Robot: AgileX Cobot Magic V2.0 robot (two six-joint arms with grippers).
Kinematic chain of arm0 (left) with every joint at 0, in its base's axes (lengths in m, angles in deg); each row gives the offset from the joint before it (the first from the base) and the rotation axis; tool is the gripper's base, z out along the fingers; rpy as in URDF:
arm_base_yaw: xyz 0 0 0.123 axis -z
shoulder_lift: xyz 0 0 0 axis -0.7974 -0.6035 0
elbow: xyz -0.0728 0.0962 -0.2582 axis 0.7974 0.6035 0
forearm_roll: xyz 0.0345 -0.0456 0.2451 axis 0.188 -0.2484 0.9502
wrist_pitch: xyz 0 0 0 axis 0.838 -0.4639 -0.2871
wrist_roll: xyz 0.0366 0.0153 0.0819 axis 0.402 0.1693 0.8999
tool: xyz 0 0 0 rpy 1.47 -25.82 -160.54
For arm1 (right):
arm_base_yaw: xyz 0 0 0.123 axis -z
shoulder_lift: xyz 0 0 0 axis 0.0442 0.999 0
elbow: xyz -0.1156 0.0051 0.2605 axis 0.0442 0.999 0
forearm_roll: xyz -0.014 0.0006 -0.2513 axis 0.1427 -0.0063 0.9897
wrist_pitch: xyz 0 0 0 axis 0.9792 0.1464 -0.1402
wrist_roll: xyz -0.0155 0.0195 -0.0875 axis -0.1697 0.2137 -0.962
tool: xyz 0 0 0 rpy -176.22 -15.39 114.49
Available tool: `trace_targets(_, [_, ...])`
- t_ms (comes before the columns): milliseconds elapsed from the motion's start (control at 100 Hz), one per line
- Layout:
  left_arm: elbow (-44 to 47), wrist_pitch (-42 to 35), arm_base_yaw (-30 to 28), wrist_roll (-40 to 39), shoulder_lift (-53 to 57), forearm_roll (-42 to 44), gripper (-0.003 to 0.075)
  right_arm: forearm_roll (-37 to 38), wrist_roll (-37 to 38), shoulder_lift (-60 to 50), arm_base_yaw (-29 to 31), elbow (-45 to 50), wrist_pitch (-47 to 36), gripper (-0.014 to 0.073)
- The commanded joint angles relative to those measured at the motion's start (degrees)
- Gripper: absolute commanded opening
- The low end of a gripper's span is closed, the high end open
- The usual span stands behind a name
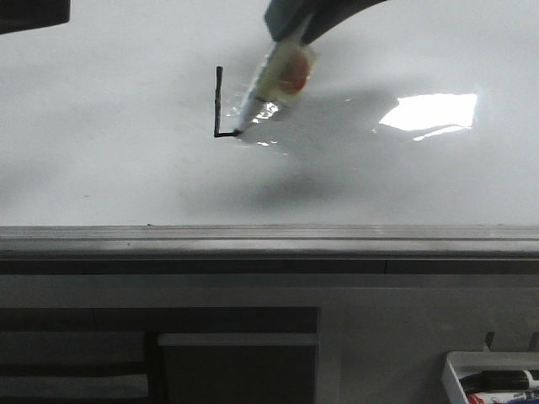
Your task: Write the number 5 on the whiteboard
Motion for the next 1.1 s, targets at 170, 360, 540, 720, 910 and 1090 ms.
trace_targets(170, [-1.6, -3.6, -0.3, -0.7, 0.4, -1.1, 0.0438, -1.6, -3.4, -0.4, -2.7, 3.2, -6.1, -0.0062])
trace_targets(360, [-1.6, -3.5, -0.3, -0.7, 0.4, -1.1, 0.0438, -1.6, -3.4, -0.1, -6.1, -2.4, -8.4, -0.0062])
trace_targets(540, [-1.6, -2.9, -0.3, -0.7, 0.4, -1.0, 0.0438, -1.6, -3.4, -3.6, -6.1, -4.3, -8.8, -0.0062])
trace_targets(720, [-1.6, -2.9, -0.3, -0.7, 0.4, -1.0, 0.0438, -1.5, -3.4, -1.8, -3.7, -4.7, -9.0, -0.0062])
trace_targets(910, [-1.6, -2.9, -0.3, -0.7, 0.4, -1.0, 0.0438, -1.5, -3.4, -1.7, -0.7, -4.7, -9.4, -0.0062])
trace_targets(1090, [-1.6, -2.9, -0.3, -0.7, 0.4, -1.0, 0.0438, -1.5, -3.4, -1.6, -0.9, -4.7, -10.9, -0.0062])
